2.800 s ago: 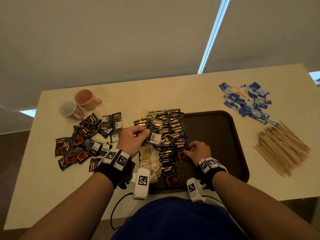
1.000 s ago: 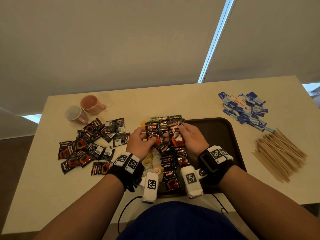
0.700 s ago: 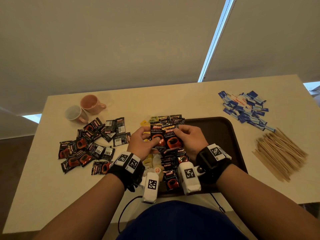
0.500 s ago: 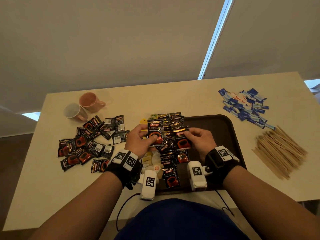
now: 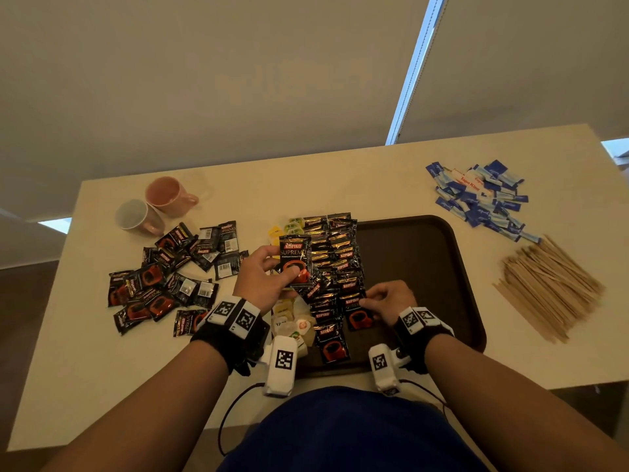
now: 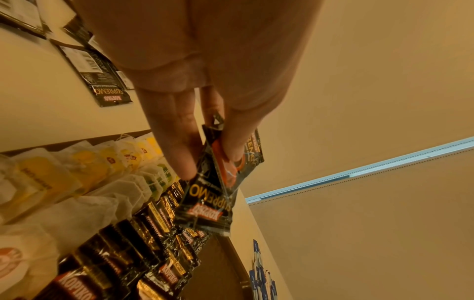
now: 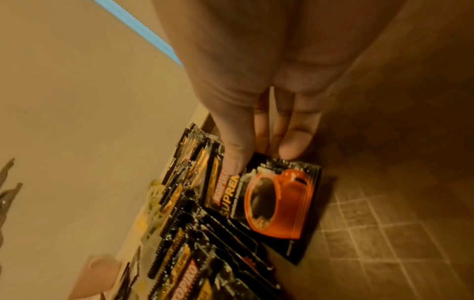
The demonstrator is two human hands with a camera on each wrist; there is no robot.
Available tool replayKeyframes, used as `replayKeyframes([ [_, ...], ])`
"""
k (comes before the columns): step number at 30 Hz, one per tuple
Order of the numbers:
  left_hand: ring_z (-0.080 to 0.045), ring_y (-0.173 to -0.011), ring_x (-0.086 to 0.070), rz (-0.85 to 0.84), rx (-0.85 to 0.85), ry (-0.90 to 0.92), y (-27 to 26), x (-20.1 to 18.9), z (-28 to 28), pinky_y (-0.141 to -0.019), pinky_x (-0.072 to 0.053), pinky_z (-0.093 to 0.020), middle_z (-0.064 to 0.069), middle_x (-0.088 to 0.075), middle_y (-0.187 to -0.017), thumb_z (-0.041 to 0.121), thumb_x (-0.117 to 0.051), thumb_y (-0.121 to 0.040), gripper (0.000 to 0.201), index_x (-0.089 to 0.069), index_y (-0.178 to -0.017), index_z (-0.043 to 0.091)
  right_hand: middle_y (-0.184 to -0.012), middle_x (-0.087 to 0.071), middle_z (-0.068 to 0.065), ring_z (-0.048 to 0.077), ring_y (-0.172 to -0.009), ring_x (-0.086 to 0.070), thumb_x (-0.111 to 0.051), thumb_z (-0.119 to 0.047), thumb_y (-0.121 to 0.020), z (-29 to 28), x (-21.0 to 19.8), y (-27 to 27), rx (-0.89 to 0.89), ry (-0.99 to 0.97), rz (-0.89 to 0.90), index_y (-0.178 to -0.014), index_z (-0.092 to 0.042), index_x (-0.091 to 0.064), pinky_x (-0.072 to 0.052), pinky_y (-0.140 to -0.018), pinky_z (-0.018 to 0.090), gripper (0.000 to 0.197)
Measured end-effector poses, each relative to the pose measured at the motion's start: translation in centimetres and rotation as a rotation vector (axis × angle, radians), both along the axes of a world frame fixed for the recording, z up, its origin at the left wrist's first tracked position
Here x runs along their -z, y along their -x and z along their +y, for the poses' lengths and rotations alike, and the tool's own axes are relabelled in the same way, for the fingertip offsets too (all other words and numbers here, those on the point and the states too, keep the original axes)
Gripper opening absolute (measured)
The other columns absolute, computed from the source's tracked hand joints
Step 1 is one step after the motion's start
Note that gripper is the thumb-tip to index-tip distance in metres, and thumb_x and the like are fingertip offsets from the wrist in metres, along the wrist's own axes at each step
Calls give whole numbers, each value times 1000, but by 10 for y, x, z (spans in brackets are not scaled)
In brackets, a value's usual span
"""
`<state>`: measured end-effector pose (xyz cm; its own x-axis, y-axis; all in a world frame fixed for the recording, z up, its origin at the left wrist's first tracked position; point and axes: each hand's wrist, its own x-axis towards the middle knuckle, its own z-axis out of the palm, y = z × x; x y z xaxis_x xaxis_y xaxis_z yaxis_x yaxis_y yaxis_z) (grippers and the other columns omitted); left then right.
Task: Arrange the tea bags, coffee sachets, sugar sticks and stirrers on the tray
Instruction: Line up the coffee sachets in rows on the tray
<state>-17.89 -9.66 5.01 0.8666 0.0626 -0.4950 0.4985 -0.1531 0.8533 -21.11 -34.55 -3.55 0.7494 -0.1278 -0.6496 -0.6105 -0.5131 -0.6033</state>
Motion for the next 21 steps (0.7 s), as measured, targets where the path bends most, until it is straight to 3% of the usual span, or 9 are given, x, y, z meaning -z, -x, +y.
replayKeyframes([
  [5,-27,-93,-72,17,-13,-4,2,2,0,-57,-61,-36,-13,-65,-121,4,-74,-86,41,-56,-121,14,-79,-72,2,16,-65,-71,-81,-21,-80,1,1,-3,-10,39,-14,-84,-19,-67,-57,-61,22,14],
  [13,-26,-92,-72,21,-9,-13,4,3,2,-57,-61,-35,-12,-64,-122,4,-74,-86,38,-57,-116,18,-79,-70,0,16,-75,-68,-79,-31,-81,3,3,-9,-65,139,-58,-78,-19,-67,-60,-76,35,18],
  [16,-16,-86,-71,12,13,-10,7,1,-1,-59,-62,-37,-7,-64,-117,3,-74,-86,36,-58,-111,23,-76,-67,-2,13,-76,-65,-78,-40,-81,4,-2,-8,-70,197,-75,-79,-16,-68,-56,-73,30,27],
  [18,-3,-77,-68,19,15,-13,8,0,-5,-65,-63,-43,4,-61,-108,4,-75,-86,36,-57,-109,26,-75,-64,-6,10,-74,-61,-71,-44,-86,5,-14,-9,-42,217,-188,-83,-15,-69,-48,-67,22,29],
  [19,1,-74,-66,23,17,-17,8,0,-7,-67,-63,-45,8,-58,-104,4,-75,-85,37,-57,-109,25,-75,-64,-7,7,-72,-60,-67,-46,-89,8,-24,-11,-39,182,-255,-85,-17,-69,-44,-63,18,30],
  [21,-2,-80,-68,24,40,-13,9,2,-10,-63,-62,-42,3,-62,-110,5,-77,-83,37,-59,-112,18,-75,-67,-8,6,-70,-61,-61,-48,-92,20,-46,-17,-79,21,-349,-86,-19,-72,-45,-62,18,31],
])
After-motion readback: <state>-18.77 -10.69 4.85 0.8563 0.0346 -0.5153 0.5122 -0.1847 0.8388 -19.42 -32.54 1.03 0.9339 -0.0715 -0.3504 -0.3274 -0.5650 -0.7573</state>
